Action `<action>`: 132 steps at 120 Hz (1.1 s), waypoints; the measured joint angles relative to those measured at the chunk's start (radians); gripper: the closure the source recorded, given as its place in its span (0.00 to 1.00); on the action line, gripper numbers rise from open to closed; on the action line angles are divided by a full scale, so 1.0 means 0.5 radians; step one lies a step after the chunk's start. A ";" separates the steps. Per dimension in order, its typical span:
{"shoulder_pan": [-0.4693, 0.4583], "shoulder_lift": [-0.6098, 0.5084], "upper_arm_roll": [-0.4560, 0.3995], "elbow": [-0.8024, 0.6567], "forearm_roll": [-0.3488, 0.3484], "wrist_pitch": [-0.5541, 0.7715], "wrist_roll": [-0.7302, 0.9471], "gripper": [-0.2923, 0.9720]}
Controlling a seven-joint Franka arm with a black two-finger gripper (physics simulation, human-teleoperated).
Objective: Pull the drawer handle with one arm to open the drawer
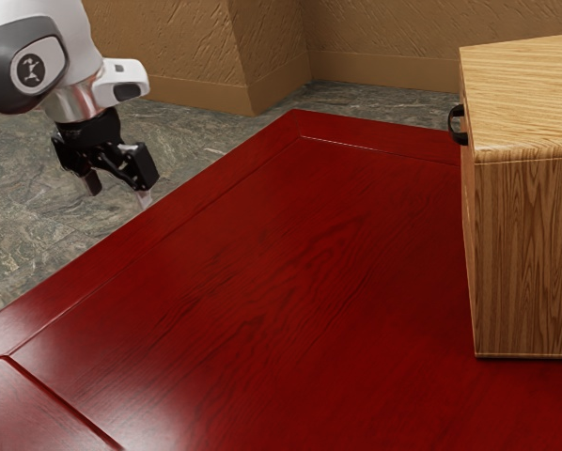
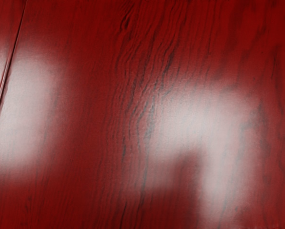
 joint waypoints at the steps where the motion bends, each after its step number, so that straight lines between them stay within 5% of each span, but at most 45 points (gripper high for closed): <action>1: -0.007 0.000 0.000 0.000 0.000 0.000 0.001 0.23; 37: 0.107 -0.041 -0.062 0.458 -0.084 -0.074 0.023 0.23; 72: 0.050 -0.078 -0.066 0.409 -0.106 -0.232 0.079 0.23; 112: 0.006 -0.033 -0.030 0.296 -0.365 -0.357 -0.191 0.23; 121: 0.069 0.168 -0.021 0.430 -0.429 -0.230 -0.249 0.23; 132: 0.153 0.572 -0.018 0.804 -0.691 -0.095 -0.278 0.23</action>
